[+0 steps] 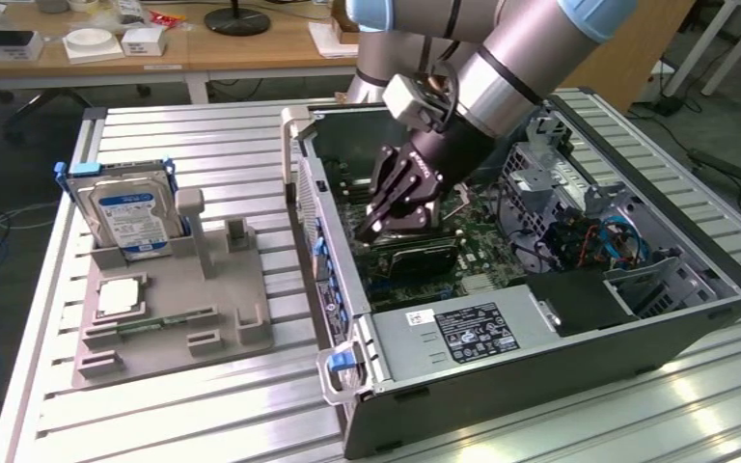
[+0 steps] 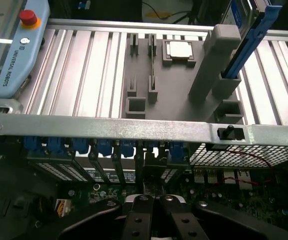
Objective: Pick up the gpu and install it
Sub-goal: 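Press down on the gpu until it lock into place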
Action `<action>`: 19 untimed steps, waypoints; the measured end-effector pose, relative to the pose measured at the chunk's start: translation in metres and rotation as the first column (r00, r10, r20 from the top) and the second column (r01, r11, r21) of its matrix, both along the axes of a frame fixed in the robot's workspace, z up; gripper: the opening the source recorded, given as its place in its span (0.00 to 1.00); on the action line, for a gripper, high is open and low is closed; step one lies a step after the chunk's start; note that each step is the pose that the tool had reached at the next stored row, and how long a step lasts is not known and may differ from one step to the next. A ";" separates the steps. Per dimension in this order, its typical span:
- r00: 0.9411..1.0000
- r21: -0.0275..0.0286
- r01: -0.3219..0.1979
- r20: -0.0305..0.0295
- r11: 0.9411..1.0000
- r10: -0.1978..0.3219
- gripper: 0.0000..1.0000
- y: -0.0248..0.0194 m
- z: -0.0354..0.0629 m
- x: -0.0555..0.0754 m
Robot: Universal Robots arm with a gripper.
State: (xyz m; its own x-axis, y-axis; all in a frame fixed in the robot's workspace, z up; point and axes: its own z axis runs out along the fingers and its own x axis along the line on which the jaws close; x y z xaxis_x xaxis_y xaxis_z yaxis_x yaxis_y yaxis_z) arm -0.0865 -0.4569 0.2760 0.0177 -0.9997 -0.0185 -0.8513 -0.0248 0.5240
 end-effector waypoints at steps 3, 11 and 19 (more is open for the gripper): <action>1.000 0.000 0.000 -0.010 1.000 0.000 0.10 0.0000 -0.0025 0.000; 1.000 0.002 0.003 -0.026 1.000 -0.003 0.10 0.0003 -0.0041 0.003; 0.999 0.001 0.006 -0.051 1.000 -0.006 0.10 0.0016 -0.0106 0.002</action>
State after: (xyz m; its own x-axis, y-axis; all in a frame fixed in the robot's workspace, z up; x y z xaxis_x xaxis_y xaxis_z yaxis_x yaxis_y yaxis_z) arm -0.0846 -0.4553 0.2655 0.0110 -0.9997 -0.0209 -0.8239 -0.0208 0.5663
